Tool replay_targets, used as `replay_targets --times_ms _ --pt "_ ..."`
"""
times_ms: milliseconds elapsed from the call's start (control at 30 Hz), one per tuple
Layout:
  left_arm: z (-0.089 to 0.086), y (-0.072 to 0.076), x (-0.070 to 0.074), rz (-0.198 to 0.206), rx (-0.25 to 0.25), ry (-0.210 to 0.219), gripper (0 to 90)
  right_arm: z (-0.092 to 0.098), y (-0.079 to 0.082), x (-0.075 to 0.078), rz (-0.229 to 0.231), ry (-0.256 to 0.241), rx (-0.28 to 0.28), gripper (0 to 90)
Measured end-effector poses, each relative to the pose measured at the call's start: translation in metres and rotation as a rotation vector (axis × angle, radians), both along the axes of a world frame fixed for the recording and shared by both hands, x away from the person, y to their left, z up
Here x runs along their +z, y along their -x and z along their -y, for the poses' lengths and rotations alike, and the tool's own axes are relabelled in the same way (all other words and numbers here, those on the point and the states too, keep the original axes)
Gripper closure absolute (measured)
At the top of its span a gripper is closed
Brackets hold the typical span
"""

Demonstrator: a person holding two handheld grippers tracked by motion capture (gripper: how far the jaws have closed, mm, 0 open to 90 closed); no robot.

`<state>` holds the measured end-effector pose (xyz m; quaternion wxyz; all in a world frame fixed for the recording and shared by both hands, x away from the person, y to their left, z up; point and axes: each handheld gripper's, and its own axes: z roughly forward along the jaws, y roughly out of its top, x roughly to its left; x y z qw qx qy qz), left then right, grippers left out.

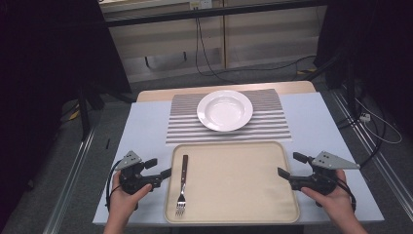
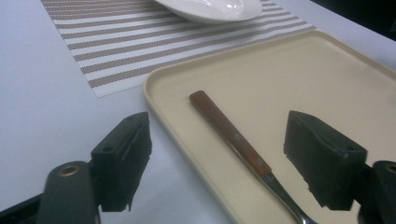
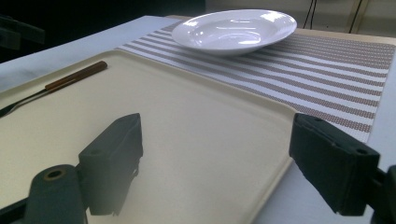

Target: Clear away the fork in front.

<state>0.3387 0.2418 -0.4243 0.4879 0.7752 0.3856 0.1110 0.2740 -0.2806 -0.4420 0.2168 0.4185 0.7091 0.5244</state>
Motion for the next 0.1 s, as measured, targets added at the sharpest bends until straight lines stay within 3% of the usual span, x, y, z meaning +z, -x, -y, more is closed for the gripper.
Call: replay_targets --times_ms 100 --pt "0.0003 0.0005 0.0001 -0.002 0.002 0.009 19.8 0.0008 -0.0014 -0.0026 -0.005 0.005 -0.001 17.5"
